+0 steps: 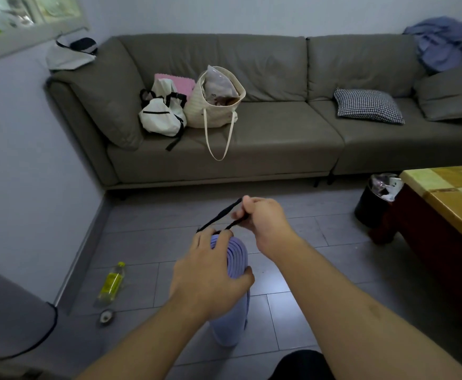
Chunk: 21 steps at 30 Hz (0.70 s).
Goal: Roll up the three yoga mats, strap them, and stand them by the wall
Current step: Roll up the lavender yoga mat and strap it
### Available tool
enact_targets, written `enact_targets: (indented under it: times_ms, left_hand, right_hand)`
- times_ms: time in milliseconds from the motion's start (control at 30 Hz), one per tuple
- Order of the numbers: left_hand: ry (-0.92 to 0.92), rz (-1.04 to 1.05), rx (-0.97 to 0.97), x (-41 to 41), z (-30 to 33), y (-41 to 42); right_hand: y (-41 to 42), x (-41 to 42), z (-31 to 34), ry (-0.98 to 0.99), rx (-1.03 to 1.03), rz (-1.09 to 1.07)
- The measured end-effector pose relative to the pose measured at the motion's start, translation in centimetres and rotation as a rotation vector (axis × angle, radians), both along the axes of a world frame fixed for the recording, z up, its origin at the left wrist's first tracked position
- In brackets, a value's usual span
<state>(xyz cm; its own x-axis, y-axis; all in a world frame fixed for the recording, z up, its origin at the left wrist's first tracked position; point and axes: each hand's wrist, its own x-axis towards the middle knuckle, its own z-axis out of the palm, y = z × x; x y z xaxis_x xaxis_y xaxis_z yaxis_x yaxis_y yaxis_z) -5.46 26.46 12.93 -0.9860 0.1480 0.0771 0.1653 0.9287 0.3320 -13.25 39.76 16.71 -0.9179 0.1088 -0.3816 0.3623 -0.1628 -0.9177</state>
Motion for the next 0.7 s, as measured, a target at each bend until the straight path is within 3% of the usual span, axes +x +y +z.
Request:
enact_targets:
  times_ms: [67,267,400,467,700]
  left_hand:
    - [-0.004,-0.011,-0.003,0.2,-0.1,-0.5]
    - [0.091,-0.058,0.05,1.1,0.0,0.7]
    - [0.125,-0.091,0.069,1.0,-0.1,1.0]
    - [0.116,-0.099,0.082,0.9,-0.2,0.9]
    - [0.106,-0.175,0.082,1.0,0.2,0.3]
  right_hand:
    - [1.2,-0.3,0.1,-0.005,-0.287,-0.086]
    - [2.9,1.1,2.0,-0.033,-0.587,-0.013]
    - [3.7,2.6,2.7,-0.155,-0.373,0.502]
    - [4.2,2.9,2.8,-0.168,-0.243,0.651]
    - [5.0,2.9,0.8,-0.033,-0.258,0.419]
